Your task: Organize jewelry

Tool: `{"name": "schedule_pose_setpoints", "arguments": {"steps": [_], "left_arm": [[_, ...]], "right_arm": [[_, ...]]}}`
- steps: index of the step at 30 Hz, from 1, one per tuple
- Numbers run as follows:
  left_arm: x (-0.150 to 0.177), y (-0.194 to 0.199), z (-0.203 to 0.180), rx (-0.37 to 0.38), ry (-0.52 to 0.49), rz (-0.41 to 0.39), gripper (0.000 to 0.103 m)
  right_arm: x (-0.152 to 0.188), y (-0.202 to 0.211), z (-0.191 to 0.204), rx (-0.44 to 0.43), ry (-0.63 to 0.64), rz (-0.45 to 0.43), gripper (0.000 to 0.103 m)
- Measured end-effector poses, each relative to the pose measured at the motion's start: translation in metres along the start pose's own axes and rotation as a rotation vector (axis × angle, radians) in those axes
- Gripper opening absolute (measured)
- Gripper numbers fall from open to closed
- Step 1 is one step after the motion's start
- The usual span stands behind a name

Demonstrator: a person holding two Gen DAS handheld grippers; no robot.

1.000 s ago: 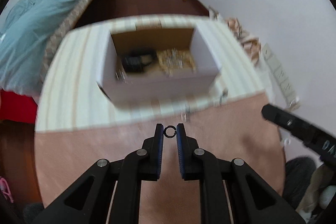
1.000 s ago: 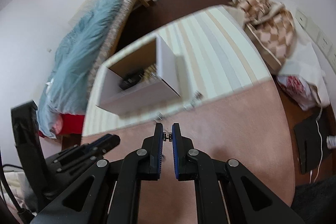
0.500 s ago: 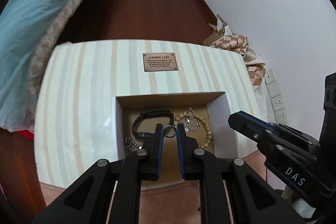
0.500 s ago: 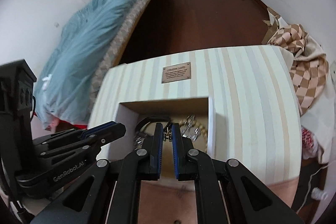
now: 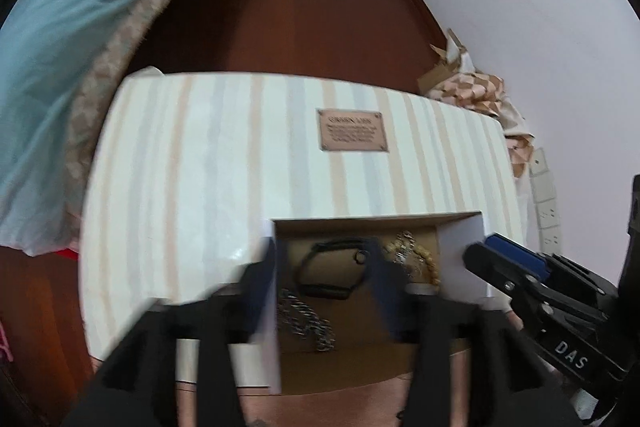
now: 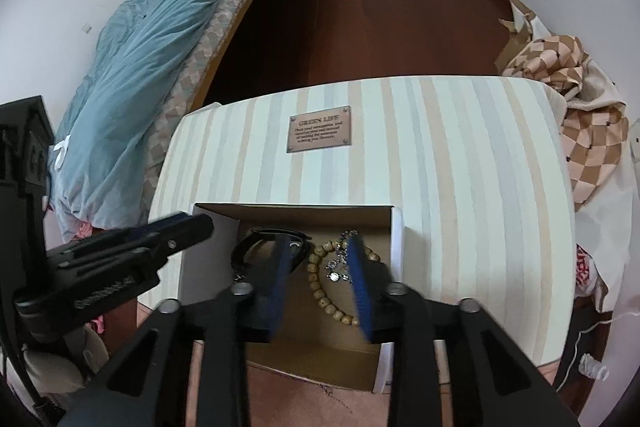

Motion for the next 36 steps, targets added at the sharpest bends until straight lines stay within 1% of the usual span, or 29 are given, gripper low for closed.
{"name": "schedule_pose_setpoints", "arguments": {"steps": [1,3,4,5,7,9,10,11,12,13,15,17,19,23,27,31,36], "left_arm": [[-0.001,0.004,0.003,-0.009,0.002,-0.017,0.064],[0.000,0.013,0.008,-0.042,0.006,-0.035,0.064],[0.000,0.015,0.010,-0.050,0.008,-0.041,0.068],[0.002,0.019,0.013,-0.062,0.011,-0.052,0.078],[0.006,0.025,0.017,-0.093,0.012,-0.063,0.093],[0.013,0.029,0.020,-0.133,0.009,-0.070,0.095],[0.016,0.030,0.021,-0.154,0.008,-0.071,0.097],[0.020,0.031,0.022,-0.174,0.005,-0.070,0.101],[0.024,0.032,0.022,-0.188,0.001,-0.073,0.102],[0.029,0.033,0.022,-0.202,-0.005,-0.079,0.102],[0.038,0.033,0.020,-0.234,-0.018,-0.090,0.102],[0.049,0.032,0.018,-0.265,-0.026,-0.089,0.102],[0.058,0.029,0.015,-0.280,-0.028,-0.077,0.102],[0.073,0.026,0.010,-0.277,-0.022,-0.058,0.102],[0.083,0.032,0.006,-0.275,-0.016,-0.064,0.102],[0.088,0.046,0.000,-0.276,-0.019,-0.089,0.102],[0.092,0.077,-0.007,-0.298,-0.021,-0.169,0.102]], "right_arm": [[0.000,0.002,0.000,0.006,-0.002,-0.004,0.035],[0.001,0.007,0.000,0.016,0.002,-0.018,0.038],[0.002,0.012,0.000,0.032,0.004,-0.030,0.040],[0.002,0.016,0.000,0.049,0.007,-0.040,0.045],[0.004,0.023,-0.001,0.072,0.017,-0.055,0.050],[0.009,0.029,-0.002,0.132,0.039,-0.068,0.062],[0.011,0.032,-0.004,0.161,0.054,-0.077,0.065],[0.015,0.035,-0.005,0.215,0.079,-0.087,0.073],[0.018,0.036,-0.006,0.245,0.090,-0.094,0.082],[0.022,0.039,-0.008,0.282,0.104,-0.103,0.086],[0.033,0.039,-0.010,0.343,0.129,-0.102,0.098],[0.041,0.039,-0.014,0.379,0.140,-0.096,0.101],[0.049,0.040,-0.017,0.411,0.144,-0.098,0.101],[0.059,0.044,-0.022,0.419,0.124,-0.098,0.102],[0.065,0.051,-0.020,0.416,0.115,-0.107,0.102],[0.073,0.067,-0.016,0.400,0.105,-0.127,0.102],[0.083,0.095,-0.011,0.394,0.089,-0.186,0.102]]}}
Point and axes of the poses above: each gripper's, at about its wrist camera, not at the fingertips, and y roughly against the way its jaws point, z to its left, x to its underside, the point moved 7 cm from there along -y, roughly the way its jaws point, and after that the axes turned 7 degrees about -y, right-handed, at the moved point
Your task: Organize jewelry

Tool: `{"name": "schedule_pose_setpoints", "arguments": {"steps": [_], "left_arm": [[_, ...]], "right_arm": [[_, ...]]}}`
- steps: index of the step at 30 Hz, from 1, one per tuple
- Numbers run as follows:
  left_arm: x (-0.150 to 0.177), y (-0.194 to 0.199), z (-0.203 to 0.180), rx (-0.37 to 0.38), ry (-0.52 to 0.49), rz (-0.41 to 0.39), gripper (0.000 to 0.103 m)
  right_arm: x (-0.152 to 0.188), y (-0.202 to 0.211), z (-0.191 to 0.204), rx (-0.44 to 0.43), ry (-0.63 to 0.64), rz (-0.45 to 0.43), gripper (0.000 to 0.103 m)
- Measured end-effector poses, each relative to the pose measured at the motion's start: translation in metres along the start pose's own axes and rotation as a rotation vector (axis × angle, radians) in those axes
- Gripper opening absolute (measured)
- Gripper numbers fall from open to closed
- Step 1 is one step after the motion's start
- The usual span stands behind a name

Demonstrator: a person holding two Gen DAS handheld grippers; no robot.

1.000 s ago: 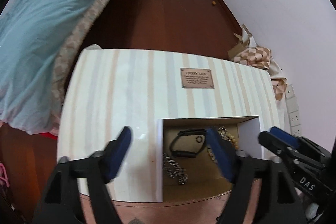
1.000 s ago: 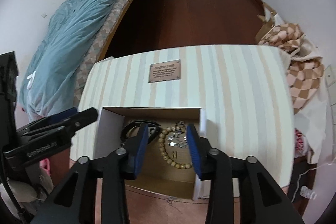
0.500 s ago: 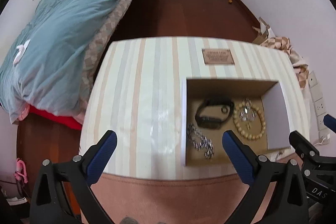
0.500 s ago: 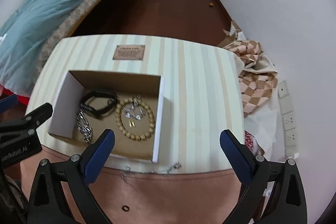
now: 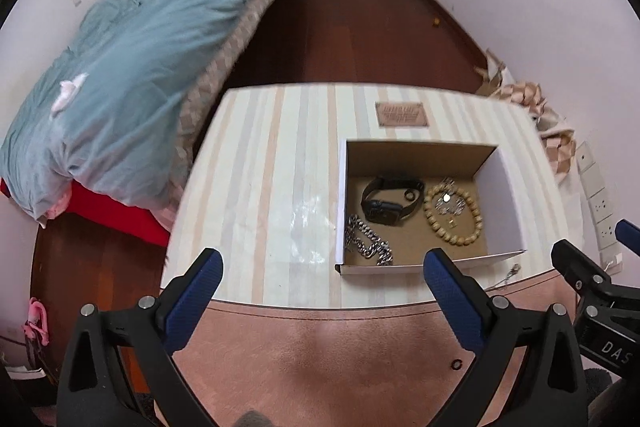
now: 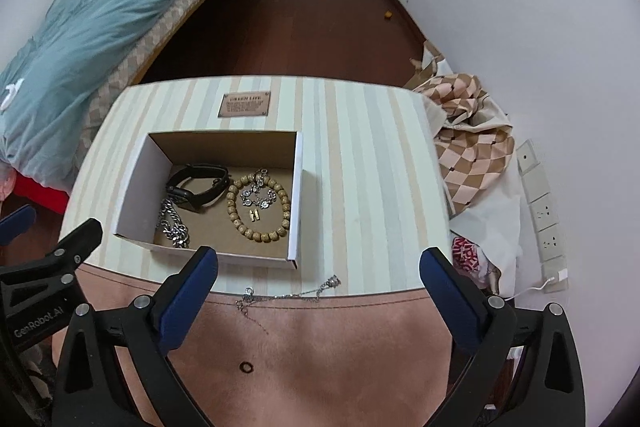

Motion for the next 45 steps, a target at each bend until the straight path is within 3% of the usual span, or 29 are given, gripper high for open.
{"name": "schedule_pose_setpoints", "arguments": {"steps": [15,26,30,35,37,39,45], "left_arm": [[0.008,0.100,-0.001,0.023,0.032,-0.155,0.102],[0.024,0.142,-0.003,0.026,0.058,-0.193,0.102],[0.037,0.129,-0.007,0.012,0.062,-0.179,0.102],[0.068,0.079,-0.029,0.032,0.029,-0.085,0.102],[0.086,0.049,-0.046,0.057,-0.001,-0.012,0.102],[0.102,0.022,-0.062,0.072,-0.033,0.043,0.102],[0.131,-0.026,-0.107,0.131,-0.102,0.142,0.100]], "right_arm": [[0.006,0.105,-0.010,-0.040,-0.028,-0.177,0.102],[0.022,0.152,-0.012,-0.091,-0.044,-0.225,0.102],[0.035,0.131,-0.022,-0.079,-0.065,-0.177,0.102],[0.067,0.078,-0.046,-0.064,-0.118,-0.066,0.101],[0.080,0.054,-0.055,-0.056,-0.126,-0.017,0.091],[0.097,0.024,-0.065,-0.053,-0.142,0.051,0.070],[0.136,-0.036,-0.092,-0.044,-0.214,0.184,0.062]]}}
Point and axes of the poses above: each gripper's, at about its wrist camera, not at the fingertips, and y roughly against the way its jaws point, z to its left, x to its underside, the point moved 7 cm from there along -y, roughly the way its jaws point, and after that the axes turned 7 degrees about -y, right-handed, at the moved point
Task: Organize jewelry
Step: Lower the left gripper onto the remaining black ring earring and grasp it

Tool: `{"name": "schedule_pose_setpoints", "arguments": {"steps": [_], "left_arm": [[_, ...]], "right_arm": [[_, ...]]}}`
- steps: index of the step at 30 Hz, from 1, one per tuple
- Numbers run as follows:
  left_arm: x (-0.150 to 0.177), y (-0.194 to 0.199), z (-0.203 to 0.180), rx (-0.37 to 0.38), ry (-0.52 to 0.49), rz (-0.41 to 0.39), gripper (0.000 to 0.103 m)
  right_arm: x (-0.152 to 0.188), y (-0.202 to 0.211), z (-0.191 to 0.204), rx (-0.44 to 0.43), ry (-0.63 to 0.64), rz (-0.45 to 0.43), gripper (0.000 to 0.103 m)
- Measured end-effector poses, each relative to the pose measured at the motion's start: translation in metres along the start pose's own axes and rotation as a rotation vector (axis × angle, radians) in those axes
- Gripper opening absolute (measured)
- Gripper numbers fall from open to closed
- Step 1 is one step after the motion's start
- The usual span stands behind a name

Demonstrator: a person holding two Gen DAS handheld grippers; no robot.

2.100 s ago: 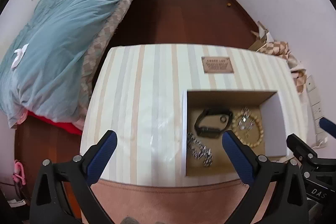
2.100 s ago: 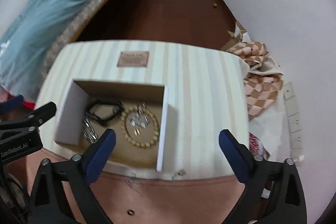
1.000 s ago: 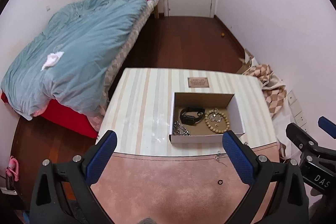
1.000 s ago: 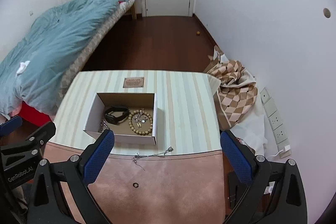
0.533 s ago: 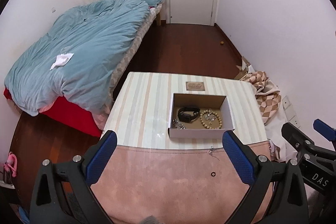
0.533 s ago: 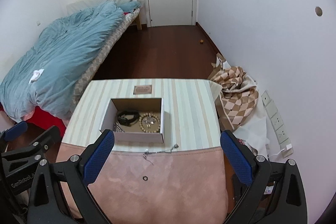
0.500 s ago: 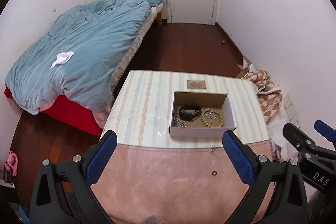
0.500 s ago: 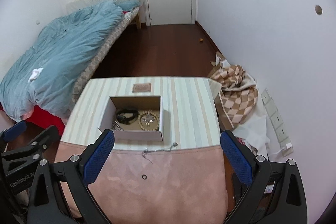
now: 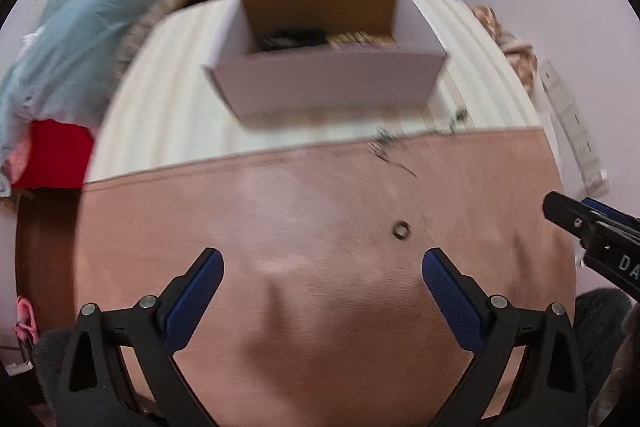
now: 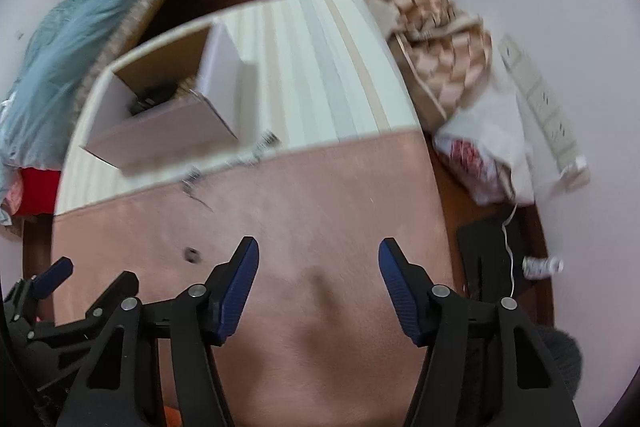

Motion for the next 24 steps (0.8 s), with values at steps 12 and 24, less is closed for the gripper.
{"name": "schedule_pose_setpoints", "arguments": {"steps": [12,24], "left_arm": [[-0.004,-0.028,-0.042,0.049,-0.082,0.030,0.059],[-0.016,-0.035,-0.048,0.085,-0.100,0.009,0.010]], "right_arm": [[0.000,-0.029,-0.026,0.003,-0.057,0.028,0.056],[-0.006,-0.023,-0.024,-0.019,-0.072,0.014,0.051]]}}
Point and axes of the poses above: each gripper's, at about its wrist camera, not at the fingertips, and y roughly against the way its jaws point, z to its left, x to its underside, the point moved 7 cm from there along -y, roughly the way its jaws point, and after that the axes turned 7 degrees about -y, right-handed, at the moved point
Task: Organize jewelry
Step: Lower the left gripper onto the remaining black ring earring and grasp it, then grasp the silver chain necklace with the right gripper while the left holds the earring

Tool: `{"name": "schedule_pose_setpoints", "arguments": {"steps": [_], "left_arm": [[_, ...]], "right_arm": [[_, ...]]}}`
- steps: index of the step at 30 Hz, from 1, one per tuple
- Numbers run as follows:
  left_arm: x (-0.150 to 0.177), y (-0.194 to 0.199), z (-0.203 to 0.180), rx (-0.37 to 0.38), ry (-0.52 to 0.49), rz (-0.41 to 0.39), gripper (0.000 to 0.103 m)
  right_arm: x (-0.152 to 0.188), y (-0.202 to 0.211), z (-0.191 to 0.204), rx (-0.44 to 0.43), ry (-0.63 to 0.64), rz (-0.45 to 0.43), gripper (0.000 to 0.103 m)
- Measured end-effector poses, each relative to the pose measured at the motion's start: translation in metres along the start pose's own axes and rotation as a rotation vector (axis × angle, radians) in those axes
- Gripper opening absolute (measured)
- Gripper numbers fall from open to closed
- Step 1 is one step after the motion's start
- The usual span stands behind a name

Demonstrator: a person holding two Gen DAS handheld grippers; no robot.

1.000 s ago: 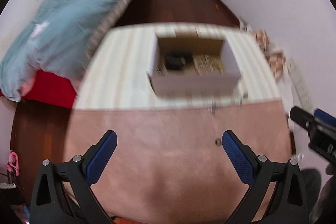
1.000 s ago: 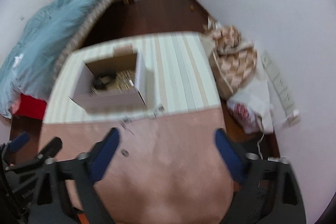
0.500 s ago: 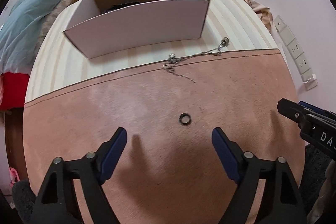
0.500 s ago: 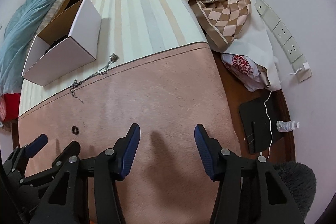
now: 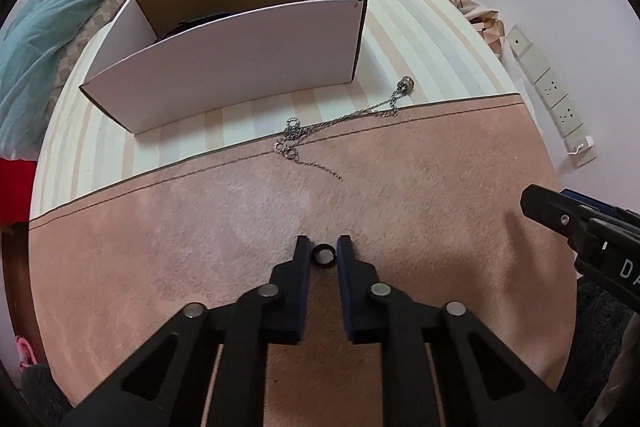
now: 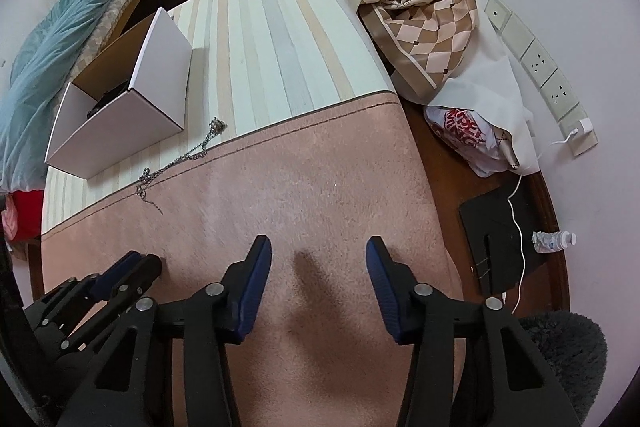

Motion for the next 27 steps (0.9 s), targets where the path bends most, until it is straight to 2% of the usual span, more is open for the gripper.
{"name": "schedule_pose_setpoints", "arguments": {"steps": [4,6,12,18,22,24,27], "left_arm": [[-0.002,0.003,0.004,0.008,0.015,-0.013,0.010],[-0.002,0.008,0.014,0.000,0.033,-0.025,0.010],[-0.003,0.021,0.072,-0.078,0.119,-0.048,0.010],[0.002,0.014,0.122,-0.123,0.194,-0.027,0.010],[0.002,0.011,0.133,-0.123,0.213,-0.020,0.010],[0.002,0.010,0.134,-0.119,0.216,-0.017,0.010],[0.003,0.009,0.134,-0.108,0.218,-0.013,0.010]], "right_arm": [[-0.005,0.007,0.004,-0.026,-0.009,-0.015,0.051],[-0.010,0.008,0.010,-0.077,-0.019,-0.013,0.051],[-0.040,-0.009,0.041,-0.171,-0.011,-0.025,0.051],[-0.059,-0.037,0.074,-0.141,0.062,-0.066,0.051],[-0.061,-0.051,0.088,-0.101,0.099,-0.082,0.049],[-0.057,-0.058,0.090,-0.088,0.119,-0.073,0.017],[-0.053,-0.058,0.095,-0.079,0.153,-0.107,0.009]]}}
Point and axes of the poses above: each gripper's, at about its wrist camera, not at the fingertips, and y roughly against the way its jaws point, z to its left, x to its underside, the point moved 7 cm from there along -y, roughly the way its jaws point, and after that the axes turned 7 degrees about -y, right-handed, at the moved point
